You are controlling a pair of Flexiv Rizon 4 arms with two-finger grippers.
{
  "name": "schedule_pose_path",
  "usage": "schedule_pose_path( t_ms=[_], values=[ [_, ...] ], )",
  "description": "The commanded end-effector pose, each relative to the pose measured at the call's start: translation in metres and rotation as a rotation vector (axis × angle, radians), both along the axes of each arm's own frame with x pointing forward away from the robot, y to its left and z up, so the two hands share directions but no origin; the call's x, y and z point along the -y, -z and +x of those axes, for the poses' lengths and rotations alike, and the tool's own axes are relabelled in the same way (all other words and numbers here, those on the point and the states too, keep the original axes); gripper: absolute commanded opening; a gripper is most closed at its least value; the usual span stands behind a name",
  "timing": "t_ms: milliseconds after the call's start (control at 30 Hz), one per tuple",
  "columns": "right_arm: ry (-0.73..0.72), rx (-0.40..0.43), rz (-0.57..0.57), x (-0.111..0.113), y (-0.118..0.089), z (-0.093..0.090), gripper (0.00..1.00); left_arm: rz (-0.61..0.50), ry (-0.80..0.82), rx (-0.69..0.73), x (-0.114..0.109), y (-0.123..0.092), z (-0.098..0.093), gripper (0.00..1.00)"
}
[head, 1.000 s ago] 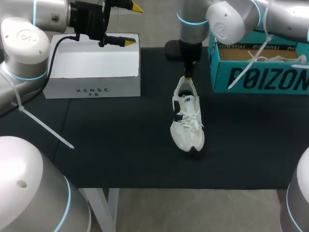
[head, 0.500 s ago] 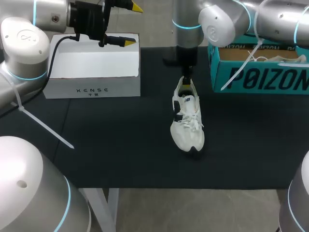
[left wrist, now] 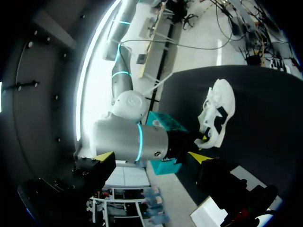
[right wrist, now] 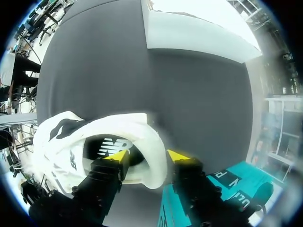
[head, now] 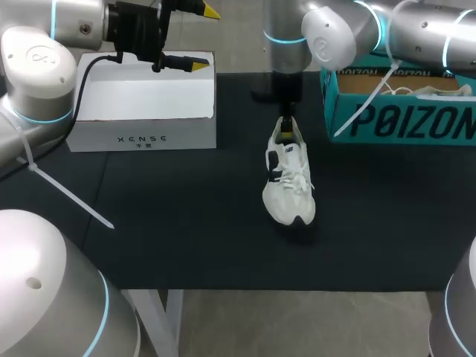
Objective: Take the shoe out of the shoebox, open the shoe tongue, remove and reinsert the insole, then place the shoe into the shoebox
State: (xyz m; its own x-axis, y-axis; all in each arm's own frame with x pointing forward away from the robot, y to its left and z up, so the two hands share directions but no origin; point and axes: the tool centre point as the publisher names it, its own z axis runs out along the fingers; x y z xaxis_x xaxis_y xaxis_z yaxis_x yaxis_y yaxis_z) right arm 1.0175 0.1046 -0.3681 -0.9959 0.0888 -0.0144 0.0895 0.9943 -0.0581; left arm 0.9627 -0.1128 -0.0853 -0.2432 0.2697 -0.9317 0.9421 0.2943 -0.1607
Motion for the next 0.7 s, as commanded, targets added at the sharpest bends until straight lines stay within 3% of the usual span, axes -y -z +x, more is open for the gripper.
schedule_pose_path(
  t_ms=[33,400,700],
  values=[
    [-0.001,0.025,0.004,0.004,0.005,-0.009,0.53,0.004,0.001,-0.001,0.0,0.0,0.0,1.0],
    [-0.011,0.068,0.007,0.0,-0.013,-0.007,0.63,0.004,0.001,-0.001,0.0,0.0,0.0,1.0],
    [-0.006,0.052,0.009,-0.002,-0.002,0.006,0.62,0.004,0.001,-0.001,0.0,0.0,0.0,1.0]
  ],
)
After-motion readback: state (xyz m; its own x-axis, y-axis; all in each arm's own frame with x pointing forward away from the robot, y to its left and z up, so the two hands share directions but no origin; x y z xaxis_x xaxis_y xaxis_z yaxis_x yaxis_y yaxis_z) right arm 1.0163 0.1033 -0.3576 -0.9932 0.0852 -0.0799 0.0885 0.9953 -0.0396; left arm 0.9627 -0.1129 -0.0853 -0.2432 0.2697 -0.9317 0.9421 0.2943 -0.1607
